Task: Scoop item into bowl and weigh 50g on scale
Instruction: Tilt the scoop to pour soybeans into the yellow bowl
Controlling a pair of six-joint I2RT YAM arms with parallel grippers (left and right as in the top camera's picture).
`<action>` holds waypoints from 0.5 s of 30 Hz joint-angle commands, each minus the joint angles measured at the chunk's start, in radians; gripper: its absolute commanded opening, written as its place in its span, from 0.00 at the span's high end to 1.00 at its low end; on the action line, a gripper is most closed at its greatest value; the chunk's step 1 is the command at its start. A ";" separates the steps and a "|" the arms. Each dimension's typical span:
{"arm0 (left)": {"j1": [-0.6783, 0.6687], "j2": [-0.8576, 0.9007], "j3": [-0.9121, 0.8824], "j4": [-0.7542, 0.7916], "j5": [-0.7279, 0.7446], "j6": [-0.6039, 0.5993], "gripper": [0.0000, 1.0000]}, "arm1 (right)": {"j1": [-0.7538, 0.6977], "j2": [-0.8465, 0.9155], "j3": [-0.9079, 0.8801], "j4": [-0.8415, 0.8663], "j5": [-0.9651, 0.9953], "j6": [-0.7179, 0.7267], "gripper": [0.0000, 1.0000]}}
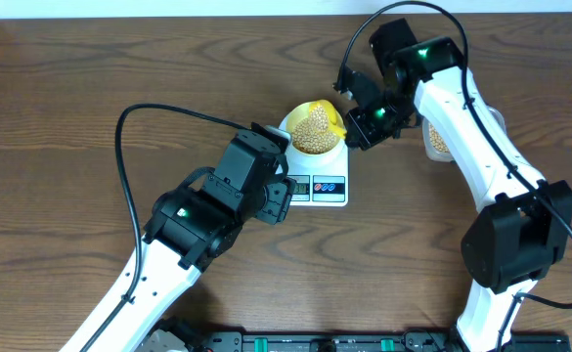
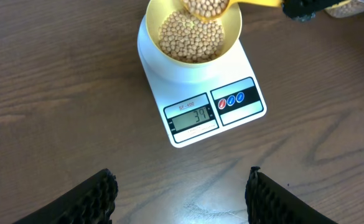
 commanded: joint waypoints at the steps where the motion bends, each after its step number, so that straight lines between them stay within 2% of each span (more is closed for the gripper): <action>1: 0.004 -0.008 0.026 -0.002 -0.009 -0.005 0.31 | 0.010 0.008 0.035 0.004 0.002 -0.008 0.99; 15: 0.004 -0.008 0.026 -0.002 -0.009 -0.005 0.31 | 0.040 0.008 0.052 -0.027 0.079 -0.052 0.99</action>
